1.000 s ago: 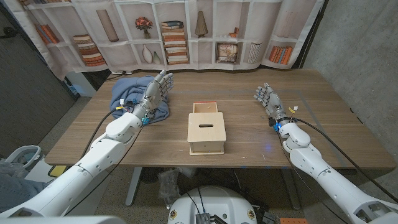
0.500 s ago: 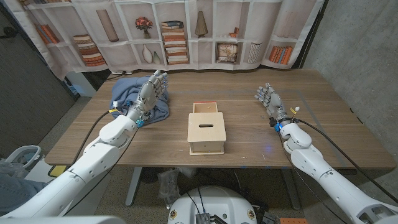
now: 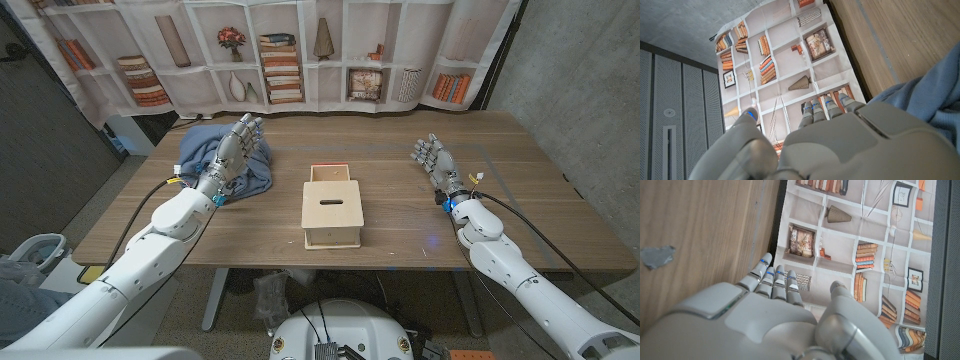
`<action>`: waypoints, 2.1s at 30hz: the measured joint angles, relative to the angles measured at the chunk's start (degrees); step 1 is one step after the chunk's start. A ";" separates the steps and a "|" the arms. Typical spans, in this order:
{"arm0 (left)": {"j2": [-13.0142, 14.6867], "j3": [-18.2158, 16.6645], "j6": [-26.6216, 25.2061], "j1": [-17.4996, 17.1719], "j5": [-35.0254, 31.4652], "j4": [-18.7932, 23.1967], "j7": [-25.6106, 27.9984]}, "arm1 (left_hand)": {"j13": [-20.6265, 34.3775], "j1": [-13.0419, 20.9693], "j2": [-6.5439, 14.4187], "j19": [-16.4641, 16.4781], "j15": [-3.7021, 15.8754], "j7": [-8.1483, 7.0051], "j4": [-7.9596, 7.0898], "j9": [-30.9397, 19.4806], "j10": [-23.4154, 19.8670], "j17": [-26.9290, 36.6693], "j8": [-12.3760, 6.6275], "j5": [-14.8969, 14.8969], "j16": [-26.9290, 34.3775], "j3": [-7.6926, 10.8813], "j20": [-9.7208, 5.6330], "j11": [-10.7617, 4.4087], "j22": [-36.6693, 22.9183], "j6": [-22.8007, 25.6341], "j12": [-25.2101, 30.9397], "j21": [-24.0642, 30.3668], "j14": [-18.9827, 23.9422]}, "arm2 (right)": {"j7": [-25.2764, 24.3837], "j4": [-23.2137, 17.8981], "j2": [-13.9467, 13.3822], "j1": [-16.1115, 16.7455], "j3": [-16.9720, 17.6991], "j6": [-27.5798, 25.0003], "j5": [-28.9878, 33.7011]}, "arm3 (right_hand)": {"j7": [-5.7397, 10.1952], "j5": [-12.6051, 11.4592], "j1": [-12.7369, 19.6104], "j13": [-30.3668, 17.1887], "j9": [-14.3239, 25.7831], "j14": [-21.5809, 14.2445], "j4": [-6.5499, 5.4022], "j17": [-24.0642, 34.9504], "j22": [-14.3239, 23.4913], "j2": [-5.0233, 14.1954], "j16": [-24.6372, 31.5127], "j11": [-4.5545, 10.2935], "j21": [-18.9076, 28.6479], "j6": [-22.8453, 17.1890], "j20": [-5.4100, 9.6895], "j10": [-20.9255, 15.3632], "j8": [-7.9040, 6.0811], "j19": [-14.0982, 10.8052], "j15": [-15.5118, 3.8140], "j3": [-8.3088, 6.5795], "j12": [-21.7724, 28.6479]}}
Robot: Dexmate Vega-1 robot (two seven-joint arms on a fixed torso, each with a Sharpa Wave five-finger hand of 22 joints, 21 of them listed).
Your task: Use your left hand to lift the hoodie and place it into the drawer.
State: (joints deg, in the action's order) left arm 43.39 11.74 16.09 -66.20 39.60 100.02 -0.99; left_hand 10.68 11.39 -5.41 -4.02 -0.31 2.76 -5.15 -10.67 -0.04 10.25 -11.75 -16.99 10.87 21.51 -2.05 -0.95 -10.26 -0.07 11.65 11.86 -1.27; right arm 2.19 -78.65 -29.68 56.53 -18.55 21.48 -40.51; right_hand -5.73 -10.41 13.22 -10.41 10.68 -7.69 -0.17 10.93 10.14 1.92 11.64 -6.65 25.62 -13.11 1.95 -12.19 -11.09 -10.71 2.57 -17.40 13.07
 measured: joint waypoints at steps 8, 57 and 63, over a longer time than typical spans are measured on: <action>0.97 -1.22 -0.26 -1.58 -0.39 1.63 1.09 | 0.00 0.11 -0.01 -0.20 0.00 0.00 0.11 0.00 0.00 0.00 0.00 0.00 0.00 -0.11 0.20 0.00 0.00 0.00 0.00 0.00 0.00 | 0.16 -0.03 0.00 0.00 -0.22 -0.01 0.05 | 0.00 0.00 0.00 0.00 0.00 -0.21 0.00 0.00 0.14 0.00 0.00 0.21 -0.22 0.00 0.00 -0.21 0.00 0.01 0.21 0.00 0.00; -1.79 -10.23 10.40 -11.39 -2.17 0.43 0.51 | 0.00 1.39 -0.85 -0.20 1.12 -1.02 0.98 0.00 -1.35 0.00 0.00 0.00 0.00 -0.98 0.20 -0.92 0.13 1.63 0.00 -0.22 1.11 | -1.83 -6.46 -2.83 2.92 0.57 -2.15 0.47 | 0.31 0.00 0.00 -0.01 0.01 -0.71 0.16 0.01 0.12 -0.01 0.00 0.20 -0.66 -0.31 -0.53 -0.81 0.00 -0.50 0.31 0.16 0.00; -1.83 -11.35 10.61 -11.97 -2.64 0.26 1.20 | 0.00 1.39 -0.85 -0.20 1.12 -1.02 0.98 0.00 -1.65 0.00 0.00 -0.49 0.00 -0.98 0.20 -1.22 0.13 1.63 0.22 -0.22 1.11 | -2.72 -7.77 -3.33 3.43 0.74 -2.62 0.86 | 0.31 0.00 0.00 -0.01 0.01 -0.71 0.16 0.01 0.12 -0.01 0.00 0.17 -0.66 -0.31 -0.53 -0.84 0.00 -0.50 0.31 0.16 0.00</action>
State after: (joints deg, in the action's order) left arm 41.57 0.39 26.70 -78.16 36.96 100.28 0.21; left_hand 10.68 12.79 -6.25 -4.22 0.81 1.74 -4.17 -10.68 -1.69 10.25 -11.75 -17.48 10.87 20.53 -1.85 -2.17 -10.13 1.55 11.87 11.64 -0.15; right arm -0.53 -86.42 -33.00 59.96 -17.81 18.86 -39.65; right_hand -5.42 -10.41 13.23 -10.42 10.69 -8.40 -0.01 10.94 10.26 1.91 11.64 -6.48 24.95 -13.42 1.43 -13.03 -11.09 -11.21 2.87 -17.24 13.08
